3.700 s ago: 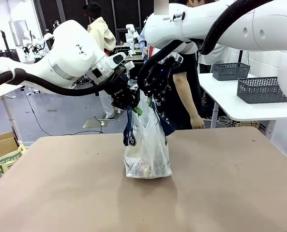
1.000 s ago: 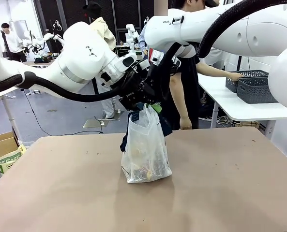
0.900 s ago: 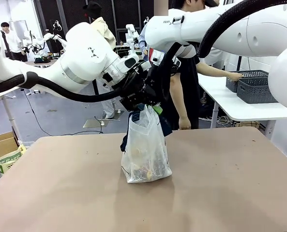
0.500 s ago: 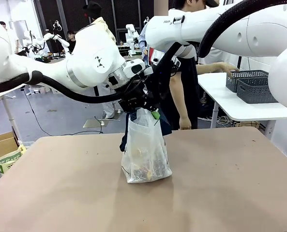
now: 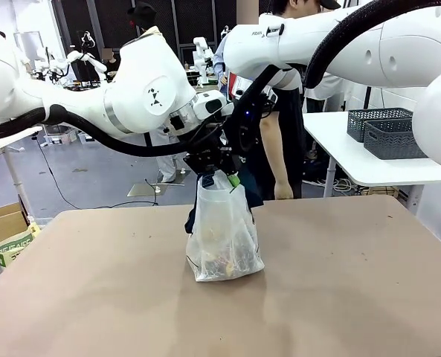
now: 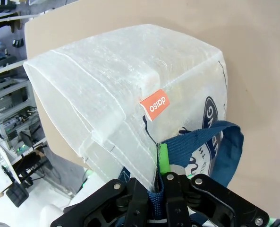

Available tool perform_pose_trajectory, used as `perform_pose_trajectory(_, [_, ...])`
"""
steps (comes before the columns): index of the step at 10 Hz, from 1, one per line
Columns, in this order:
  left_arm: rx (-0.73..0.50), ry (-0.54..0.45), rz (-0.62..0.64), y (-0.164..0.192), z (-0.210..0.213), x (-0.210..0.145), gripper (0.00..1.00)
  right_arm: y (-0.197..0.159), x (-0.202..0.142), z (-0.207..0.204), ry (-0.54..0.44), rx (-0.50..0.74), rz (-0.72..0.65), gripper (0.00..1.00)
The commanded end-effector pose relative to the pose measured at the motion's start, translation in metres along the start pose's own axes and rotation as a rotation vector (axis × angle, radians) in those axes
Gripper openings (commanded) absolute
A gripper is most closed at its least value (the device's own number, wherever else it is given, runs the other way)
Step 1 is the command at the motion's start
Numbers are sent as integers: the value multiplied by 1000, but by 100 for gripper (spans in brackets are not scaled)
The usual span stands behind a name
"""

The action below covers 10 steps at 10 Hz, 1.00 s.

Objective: Transfer purchased items from the store into the shopping bag.
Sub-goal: Move the Reusable shopping bag to the right side of the table.

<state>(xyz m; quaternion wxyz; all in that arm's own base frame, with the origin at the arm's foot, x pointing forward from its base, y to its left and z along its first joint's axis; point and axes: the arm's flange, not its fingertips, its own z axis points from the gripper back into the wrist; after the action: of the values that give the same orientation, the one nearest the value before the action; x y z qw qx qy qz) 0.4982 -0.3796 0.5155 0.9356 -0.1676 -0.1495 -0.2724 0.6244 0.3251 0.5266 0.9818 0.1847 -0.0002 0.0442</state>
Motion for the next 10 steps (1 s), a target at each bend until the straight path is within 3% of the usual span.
perform_pose_trajectory(1, [43, -22, 18, -2, 1, 1, 0, 3, 5, 5, 35, 44, 12, 0])
perform_pose_trajectory(10, [47, -33, 22, -1, 7, -6, 0, -3, 5, 7, 26, 24, 136, 0])
